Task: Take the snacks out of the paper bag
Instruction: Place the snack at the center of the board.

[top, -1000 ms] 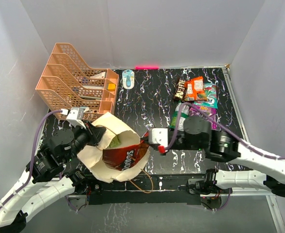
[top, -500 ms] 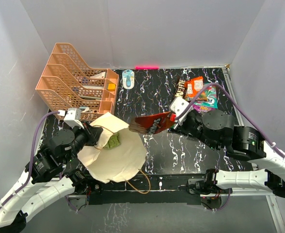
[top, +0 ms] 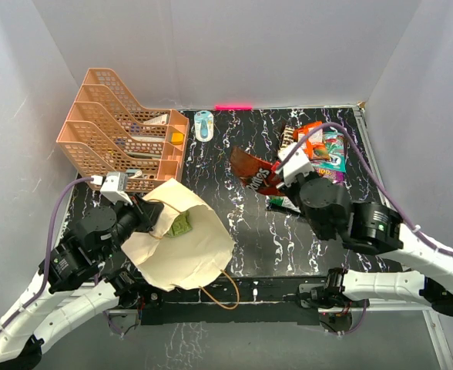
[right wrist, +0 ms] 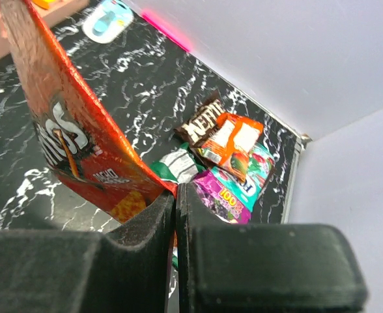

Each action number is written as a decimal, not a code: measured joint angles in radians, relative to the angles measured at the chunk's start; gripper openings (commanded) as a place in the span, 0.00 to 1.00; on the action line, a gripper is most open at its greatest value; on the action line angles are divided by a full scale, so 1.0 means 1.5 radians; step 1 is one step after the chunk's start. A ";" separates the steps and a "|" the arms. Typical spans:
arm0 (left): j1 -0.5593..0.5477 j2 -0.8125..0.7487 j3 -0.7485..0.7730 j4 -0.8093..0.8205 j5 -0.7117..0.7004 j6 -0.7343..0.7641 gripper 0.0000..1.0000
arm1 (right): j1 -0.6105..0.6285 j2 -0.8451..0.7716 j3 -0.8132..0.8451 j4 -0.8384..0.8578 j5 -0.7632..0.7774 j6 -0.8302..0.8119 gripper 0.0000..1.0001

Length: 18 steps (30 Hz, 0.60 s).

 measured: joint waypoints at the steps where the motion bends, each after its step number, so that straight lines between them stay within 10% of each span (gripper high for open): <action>1: 0.000 -0.002 0.000 0.000 0.001 0.000 0.03 | -0.014 0.012 0.000 0.002 -0.003 0.003 0.08; 5: 0.000 -0.017 0.000 0.000 0.001 0.000 0.03 | -0.170 0.081 0.002 0.019 -0.085 0.009 0.08; 8: 0.000 -0.028 0.000 -0.001 0.001 0.000 0.03 | -0.445 0.211 0.016 0.038 -0.274 0.042 0.08; 18: 0.000 -0.050 0.000 -0.010 -0.004 0.008 0.04 | -0.661 0.394 0.063 0.163 -0.628 0.235 0.08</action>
